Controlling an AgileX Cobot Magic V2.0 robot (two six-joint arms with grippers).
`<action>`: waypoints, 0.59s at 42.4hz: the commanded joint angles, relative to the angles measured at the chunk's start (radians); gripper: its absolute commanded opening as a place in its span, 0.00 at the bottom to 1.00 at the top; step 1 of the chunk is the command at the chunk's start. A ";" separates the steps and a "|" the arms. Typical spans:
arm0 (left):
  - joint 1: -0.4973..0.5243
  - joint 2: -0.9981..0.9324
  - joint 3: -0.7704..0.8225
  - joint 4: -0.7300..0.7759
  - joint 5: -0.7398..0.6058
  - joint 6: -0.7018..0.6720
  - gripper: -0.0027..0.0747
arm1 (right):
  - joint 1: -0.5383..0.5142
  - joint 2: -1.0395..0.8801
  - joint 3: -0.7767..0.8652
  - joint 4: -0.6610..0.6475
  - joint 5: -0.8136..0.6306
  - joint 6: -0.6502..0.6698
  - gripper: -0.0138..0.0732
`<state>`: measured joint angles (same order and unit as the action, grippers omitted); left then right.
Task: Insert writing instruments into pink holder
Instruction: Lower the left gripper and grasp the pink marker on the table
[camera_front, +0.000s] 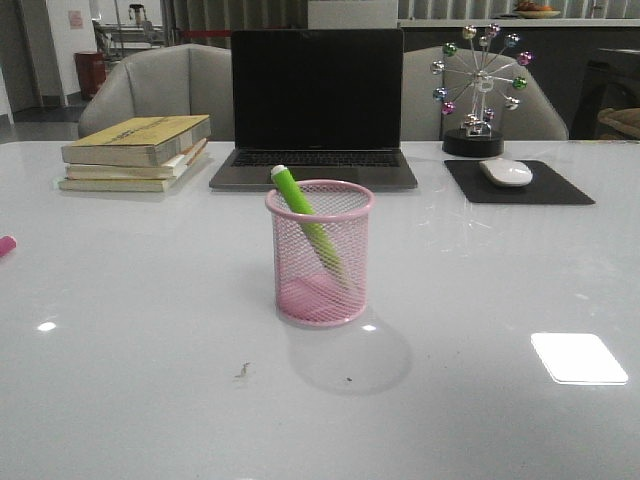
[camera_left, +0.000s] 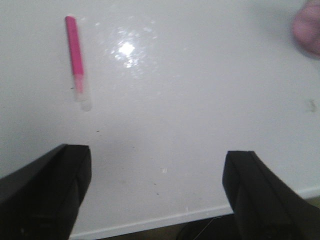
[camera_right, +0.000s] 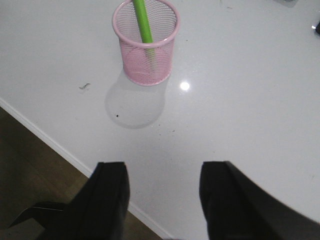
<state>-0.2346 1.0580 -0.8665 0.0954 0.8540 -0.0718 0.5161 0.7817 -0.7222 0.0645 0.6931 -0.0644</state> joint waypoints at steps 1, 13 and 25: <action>0.084 0.095 -0.077 0.005 -0.071 -0.007 0.78 | -0.008 -0.009 -0.030 -0.002 -0.055 -0.006 0.67; 0.226 0.444 -0.284 -0.133 -0.098 0.152 0.78 | -0.008 -0.009 -0.030 -0.002 -0.052 -0.006 0.67; 0.247 0.740 -0.531 -0.157 -0.023 0.177 0.78 | -0.008 -0.009 -0.030 -0.002 -0.052 -0.006 0.67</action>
<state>0.0094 1.7827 -1.3132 -0.0471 0.8363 0.1000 0.5161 0.7817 -0.7222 0.0645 0.7015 -0.0651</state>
